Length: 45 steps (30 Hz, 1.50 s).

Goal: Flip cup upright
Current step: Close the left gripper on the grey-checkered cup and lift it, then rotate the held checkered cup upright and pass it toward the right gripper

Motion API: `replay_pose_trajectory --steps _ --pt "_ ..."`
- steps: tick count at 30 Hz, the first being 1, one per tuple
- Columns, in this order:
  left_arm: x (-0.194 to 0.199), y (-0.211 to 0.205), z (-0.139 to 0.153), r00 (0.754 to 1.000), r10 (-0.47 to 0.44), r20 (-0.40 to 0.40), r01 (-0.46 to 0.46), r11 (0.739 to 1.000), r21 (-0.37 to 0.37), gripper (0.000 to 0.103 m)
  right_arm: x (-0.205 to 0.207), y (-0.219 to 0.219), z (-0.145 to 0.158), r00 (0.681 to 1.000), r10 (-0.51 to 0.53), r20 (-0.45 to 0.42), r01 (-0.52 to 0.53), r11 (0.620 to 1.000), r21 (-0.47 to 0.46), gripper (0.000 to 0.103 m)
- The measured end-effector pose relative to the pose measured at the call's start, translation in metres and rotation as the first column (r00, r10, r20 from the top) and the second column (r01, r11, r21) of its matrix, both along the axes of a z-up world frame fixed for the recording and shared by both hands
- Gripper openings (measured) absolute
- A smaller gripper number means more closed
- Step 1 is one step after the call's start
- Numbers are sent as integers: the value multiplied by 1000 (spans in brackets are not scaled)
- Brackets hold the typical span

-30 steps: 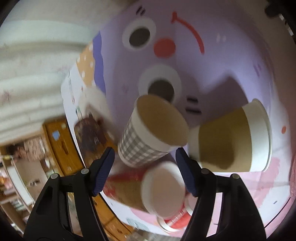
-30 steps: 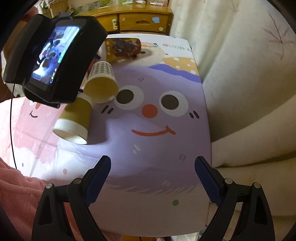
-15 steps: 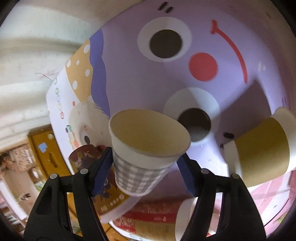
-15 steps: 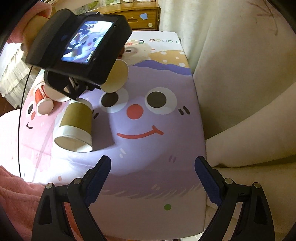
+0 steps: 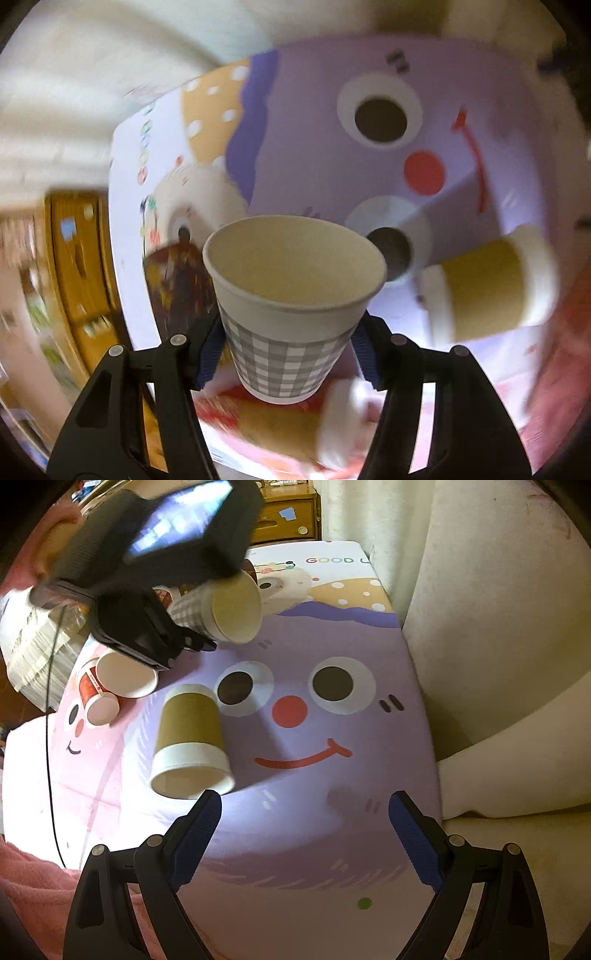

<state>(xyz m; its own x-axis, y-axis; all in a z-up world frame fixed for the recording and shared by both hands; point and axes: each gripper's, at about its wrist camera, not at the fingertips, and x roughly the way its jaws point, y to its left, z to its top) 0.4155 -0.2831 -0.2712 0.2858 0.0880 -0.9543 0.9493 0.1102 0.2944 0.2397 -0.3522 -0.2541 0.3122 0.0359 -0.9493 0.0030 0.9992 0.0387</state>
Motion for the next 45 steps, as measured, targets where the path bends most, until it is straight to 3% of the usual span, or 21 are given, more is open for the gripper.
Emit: replay_pose_trajectory --steps 2,5,8,10,12,13,15,18,21,24,27,30,33,35,37,42,45 --pt "3 7 16 994 107 -20 -108 993 -41 58 0 2 1 1000 -27 3 27 999 24 93" --pt "7 31 40 936 332 -113 -344 932 -113 58 -2 3 5 995 -95 11 93 992 87 93" --pt "-4 72 59 803 545 -242 -590 786 -185 58 -6 6 11 983 -182 -1 180 972 152 93" --pt "-22 98 69 725 627 -284 -686 695 -216 58 -11 10 16 971 -237 -19 236 947 220 93" --pt "-41 134 70 610 711 -348 -792 565 -232 58 -16 15 21 962 -272 -38 271 919 287 93" --pt "-50 148 68 564 735 -375 -825 517 -227 58 -18 19 24 957 -287 -45 285 901 327 93" --pt "-72 173 62 493 778 -389 -870 451 -201 58 -24 26 29 949 -309 -56 307 871 384 93" --pt "-101 204 49 441 817 -372 -898 405 -174 58 -34 42 31 938 -336 -78 335 830 446 94" --pt "-123 222 37 376 830 -413 -926 350 -140 58 -45 57 31 932 -337 -132 357 793 495 96" --pt "-147 236 21 277 829 -486 -959 269 -89 58 -55 69 29 924 -333 -185 380 770 512 96" --pt "-164 238 6 199 822 -534 -977 206 -48 59 -64 76 28 923 -310 -227 384 751 536 98" --pt "-177 237 -7 131 817 -562 -989 149 -14 59 -68 79 23 923 -287 -257 383 759 526 98" --pt "-182 227 -17 90 819 -567 -993 115 9 59 -66 71 17 927 -254 -277 366 775 514 99" --pt "-185 223 -25 35 801 -597 -997 72 39 59 -66 68 15 927 -231 -297 358 783 509 99" --pt "-187 217 -29 11 799 -601 -998 47 44 59 -63 62 13 929 -194 -316 339 791 509 99" --pt "-194 207 -38 -25 803 -595 -998 18 67 61 -49 50 8 933 -106 -344 275 826 491 99" --pt "-198 203 -39 -69 802 -593 -996 -27 80 68 -39 43 3 930 -51 -363 239 836 494 99"
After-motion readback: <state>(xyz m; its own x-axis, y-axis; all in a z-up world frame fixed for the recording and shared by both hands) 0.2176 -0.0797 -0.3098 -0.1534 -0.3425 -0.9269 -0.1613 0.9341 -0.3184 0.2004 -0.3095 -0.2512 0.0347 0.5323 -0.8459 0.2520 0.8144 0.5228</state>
